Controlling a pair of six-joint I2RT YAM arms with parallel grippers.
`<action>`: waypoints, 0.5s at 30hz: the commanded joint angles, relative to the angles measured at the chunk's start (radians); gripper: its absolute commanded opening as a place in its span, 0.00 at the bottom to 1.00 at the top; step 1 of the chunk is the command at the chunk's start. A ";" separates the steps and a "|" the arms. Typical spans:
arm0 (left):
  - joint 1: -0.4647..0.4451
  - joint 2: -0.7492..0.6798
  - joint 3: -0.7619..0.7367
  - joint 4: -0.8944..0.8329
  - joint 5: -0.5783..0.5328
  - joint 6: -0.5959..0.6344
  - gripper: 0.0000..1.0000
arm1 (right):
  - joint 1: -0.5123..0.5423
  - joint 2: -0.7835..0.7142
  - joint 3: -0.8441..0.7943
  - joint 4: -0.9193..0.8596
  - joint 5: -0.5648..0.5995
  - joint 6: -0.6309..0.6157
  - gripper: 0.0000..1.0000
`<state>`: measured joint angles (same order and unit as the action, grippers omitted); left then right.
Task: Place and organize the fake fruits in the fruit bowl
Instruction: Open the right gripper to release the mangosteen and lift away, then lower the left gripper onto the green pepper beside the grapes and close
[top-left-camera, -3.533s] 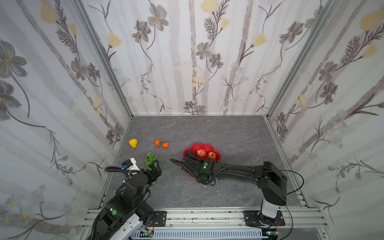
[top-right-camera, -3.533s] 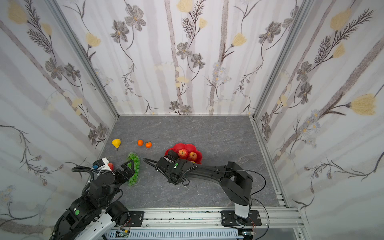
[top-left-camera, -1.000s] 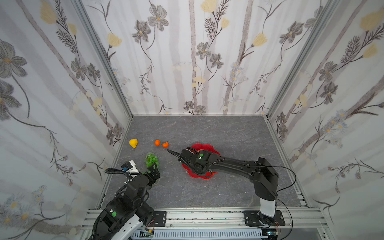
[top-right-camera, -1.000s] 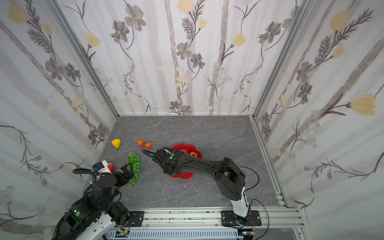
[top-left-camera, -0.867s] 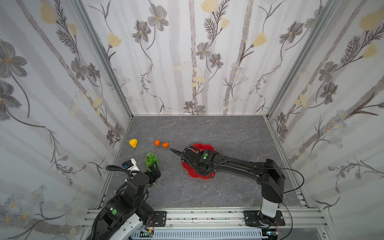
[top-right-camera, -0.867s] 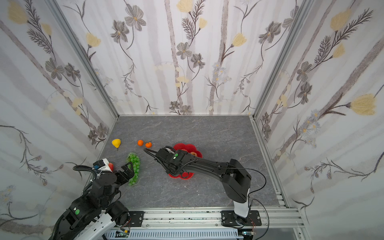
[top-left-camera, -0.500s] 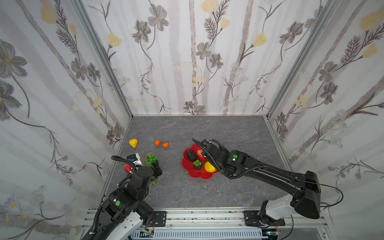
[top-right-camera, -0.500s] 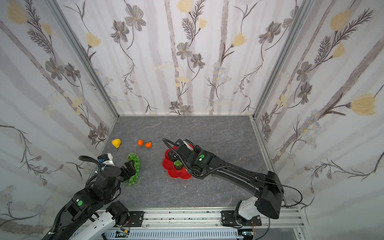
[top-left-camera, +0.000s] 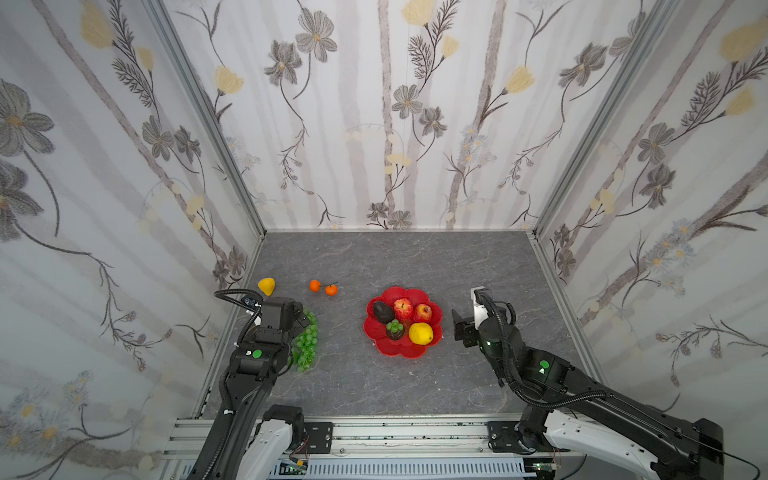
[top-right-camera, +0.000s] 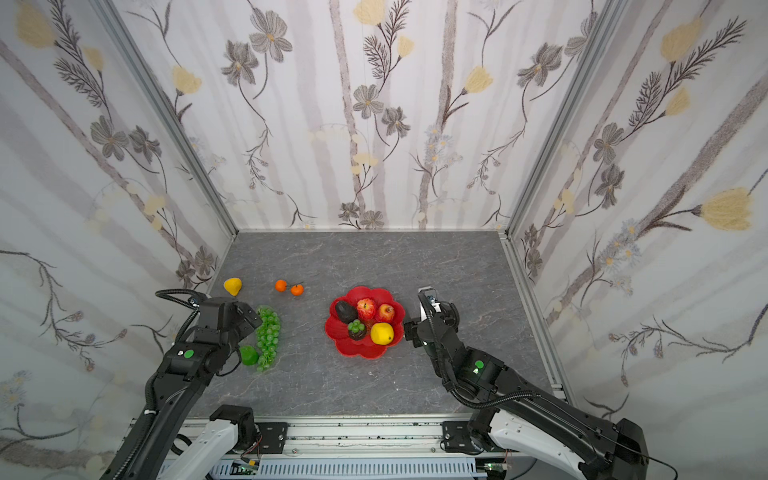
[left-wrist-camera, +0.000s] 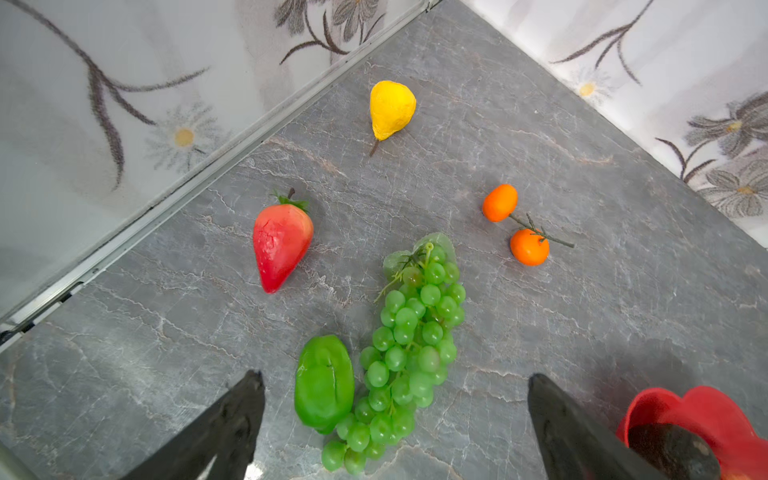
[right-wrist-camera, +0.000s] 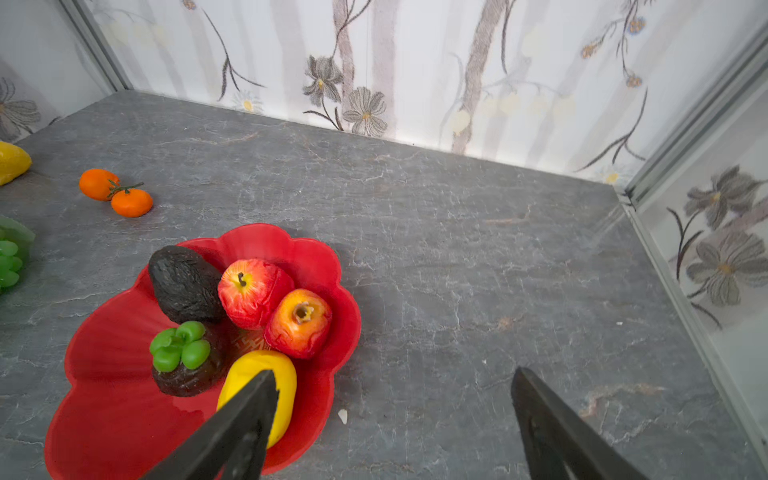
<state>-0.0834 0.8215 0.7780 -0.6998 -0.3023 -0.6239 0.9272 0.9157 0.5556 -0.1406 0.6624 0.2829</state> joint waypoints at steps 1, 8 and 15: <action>0.077 0.122 0.083 0.051 0.083 0.097 1.00 | -0.020 -0.093 -0.111 0.207 -0.036 0.081 0.92; 0.155 0.373 0.204 -0.066 0.136 0.110 1.00 | -0.084 -0.247 -0.340 0.349 -0.051 0.094 0.97; 0.153 0.280 0.025 -0.064 0.147 -0.042 1.00 | -0.129 -0.215 -0.367 0.400 -0.085 0.100 0.97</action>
<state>0.0692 1.1370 0.8490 -0.7368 -0.1566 -0.5854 0.8040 0.6865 0.1909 0.1833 0.5934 0.3653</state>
